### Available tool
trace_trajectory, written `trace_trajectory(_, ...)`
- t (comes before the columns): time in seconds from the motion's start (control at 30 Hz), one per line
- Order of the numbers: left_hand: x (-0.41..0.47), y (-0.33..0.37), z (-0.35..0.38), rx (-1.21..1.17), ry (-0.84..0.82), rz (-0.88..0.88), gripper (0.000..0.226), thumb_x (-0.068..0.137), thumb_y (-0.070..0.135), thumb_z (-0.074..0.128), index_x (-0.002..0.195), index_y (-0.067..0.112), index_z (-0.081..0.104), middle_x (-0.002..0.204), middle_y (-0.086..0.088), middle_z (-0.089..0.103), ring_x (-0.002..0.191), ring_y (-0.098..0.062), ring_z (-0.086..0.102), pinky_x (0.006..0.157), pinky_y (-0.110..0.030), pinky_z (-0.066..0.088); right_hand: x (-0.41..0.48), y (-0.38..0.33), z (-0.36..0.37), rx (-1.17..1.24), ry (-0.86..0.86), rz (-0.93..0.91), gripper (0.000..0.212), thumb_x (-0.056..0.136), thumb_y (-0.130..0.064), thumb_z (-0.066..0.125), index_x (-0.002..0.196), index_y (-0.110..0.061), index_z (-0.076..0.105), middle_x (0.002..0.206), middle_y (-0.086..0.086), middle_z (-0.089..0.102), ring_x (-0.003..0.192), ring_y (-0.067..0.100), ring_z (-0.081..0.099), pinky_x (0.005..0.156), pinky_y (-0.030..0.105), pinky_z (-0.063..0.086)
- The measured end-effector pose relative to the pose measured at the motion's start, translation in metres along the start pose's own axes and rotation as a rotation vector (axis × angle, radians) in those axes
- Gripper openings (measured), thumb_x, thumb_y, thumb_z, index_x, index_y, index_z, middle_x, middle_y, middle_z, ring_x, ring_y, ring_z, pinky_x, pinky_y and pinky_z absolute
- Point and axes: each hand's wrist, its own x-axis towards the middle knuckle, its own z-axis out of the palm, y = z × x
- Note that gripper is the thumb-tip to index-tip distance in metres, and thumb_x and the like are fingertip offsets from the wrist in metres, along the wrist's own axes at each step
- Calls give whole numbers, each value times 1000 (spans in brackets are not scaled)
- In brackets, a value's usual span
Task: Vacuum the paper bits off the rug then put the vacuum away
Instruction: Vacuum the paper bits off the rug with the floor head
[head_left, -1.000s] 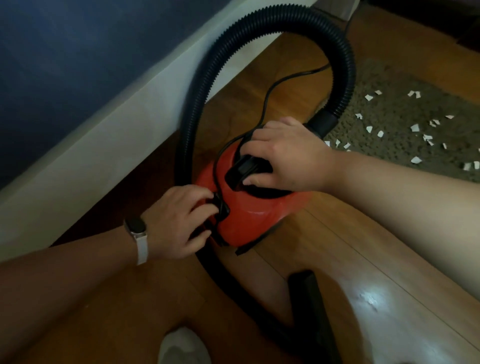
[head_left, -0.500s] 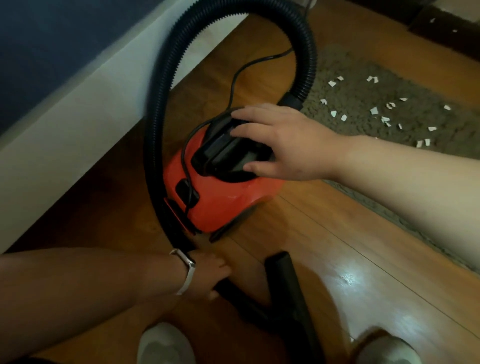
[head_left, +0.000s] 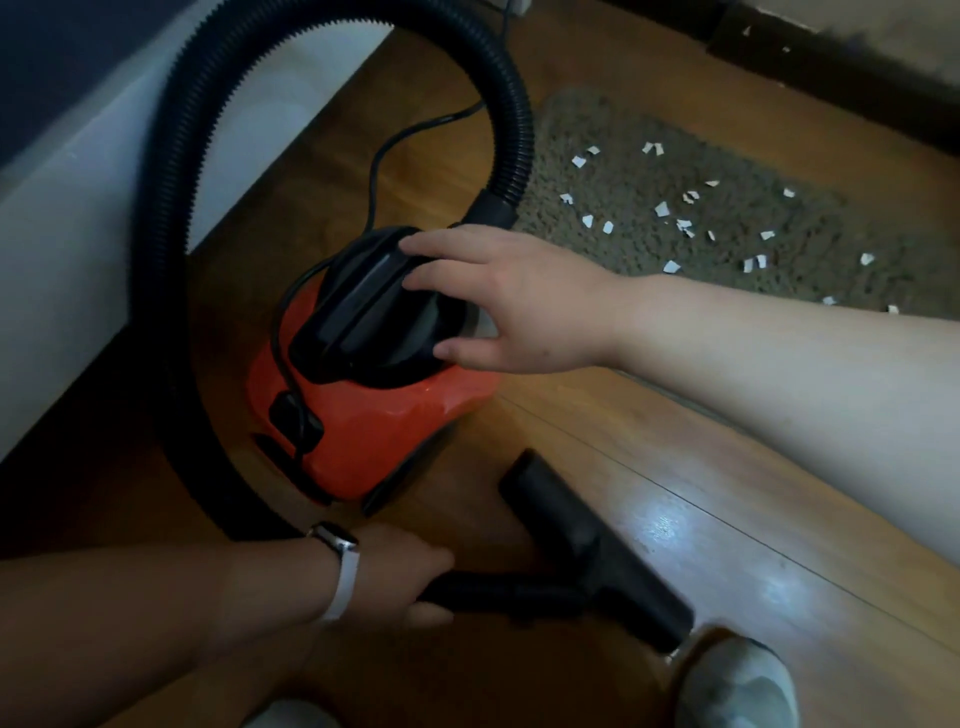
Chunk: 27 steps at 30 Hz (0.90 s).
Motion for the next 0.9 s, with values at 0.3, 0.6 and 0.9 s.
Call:
trace_trajectory(0.3,19,46,-67,-428,205,31,30,91,63,48,88,33,50,73,4,61,57,-17,59,56,-37,51,10,-9,-14,4,-73,61,56,89,-42,64,136,-11,56,149,11,46,134,29,45,108,41,40)
trace_trajectory(0.6,53,89,-142,-650,483,25,37,98,40,54,69,18,46,56,4,41,51,-20,41,51,-27,29,-30,16,-86,-35,-81,265,45,94,-43,55,129,-15,60,129,5,58,120,23,53,100,39,45)
trace_trajectory(0.9,93,128,-192,-586,655,-45,27,95,36,53,79,16,46,80,-4,55,76,-30,56,63,-31,39,-130,59,-86,-247,277,351,26,89,-27,58,94,-7,73,103,10,68,98,31,62,87,43,47)
